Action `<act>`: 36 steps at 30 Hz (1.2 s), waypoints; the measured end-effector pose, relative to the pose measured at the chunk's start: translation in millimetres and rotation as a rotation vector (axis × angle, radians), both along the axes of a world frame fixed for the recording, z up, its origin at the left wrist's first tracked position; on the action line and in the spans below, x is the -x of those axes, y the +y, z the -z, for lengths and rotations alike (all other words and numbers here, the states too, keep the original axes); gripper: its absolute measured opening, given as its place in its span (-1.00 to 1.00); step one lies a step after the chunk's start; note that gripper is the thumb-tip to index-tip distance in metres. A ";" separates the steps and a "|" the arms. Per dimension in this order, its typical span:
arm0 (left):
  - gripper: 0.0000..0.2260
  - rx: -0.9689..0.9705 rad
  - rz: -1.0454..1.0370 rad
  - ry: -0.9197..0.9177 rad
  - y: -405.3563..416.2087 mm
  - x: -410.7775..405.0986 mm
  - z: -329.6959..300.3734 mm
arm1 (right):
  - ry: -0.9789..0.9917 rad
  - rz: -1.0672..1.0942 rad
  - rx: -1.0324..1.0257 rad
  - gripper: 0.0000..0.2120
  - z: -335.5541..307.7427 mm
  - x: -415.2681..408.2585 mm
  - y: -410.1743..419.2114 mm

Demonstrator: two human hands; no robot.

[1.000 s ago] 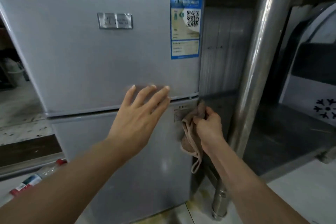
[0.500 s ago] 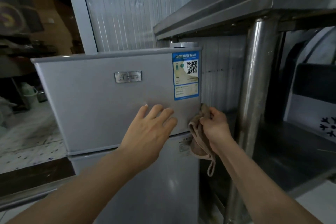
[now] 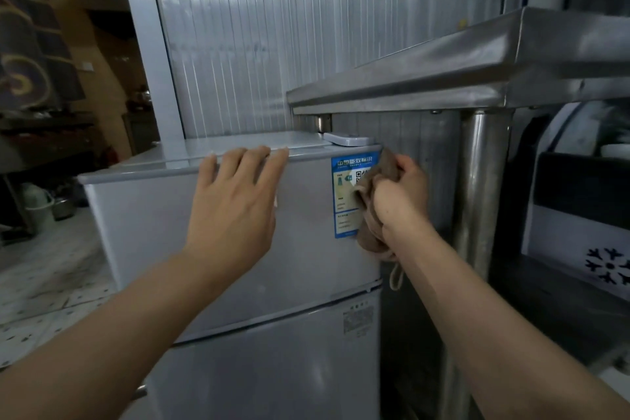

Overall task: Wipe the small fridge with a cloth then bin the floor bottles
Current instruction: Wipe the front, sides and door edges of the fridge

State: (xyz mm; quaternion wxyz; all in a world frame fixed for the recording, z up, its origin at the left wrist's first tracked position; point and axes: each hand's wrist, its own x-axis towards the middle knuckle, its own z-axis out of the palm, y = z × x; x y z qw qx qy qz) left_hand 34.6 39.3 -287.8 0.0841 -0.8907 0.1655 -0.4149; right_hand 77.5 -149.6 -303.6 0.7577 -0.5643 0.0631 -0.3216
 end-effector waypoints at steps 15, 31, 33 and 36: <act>-0.34 0.134 0.065 0.158 -3.1 4.5 -5.5 | 0.367 0.159 0.270 -0.71 28.0 28.0 10.1; -0.26 0.257 -0.028 1.104 59.8 71.0 -151.8 | 0.753 -0.328 0.476 -0.77 -161.0 125.1 37.7; -0.30 0.274 -0.097 1.115 81.4 85.3 -173.5 | 0.744 -0.395 0.486 -0.76 -190.7 126.3 41.9; -0.36 0.304 -0.174 1.158 111.3 104.5 -207.4 | 0.766 -0.450 0.546 -0.77 -228.0 123.7 56.5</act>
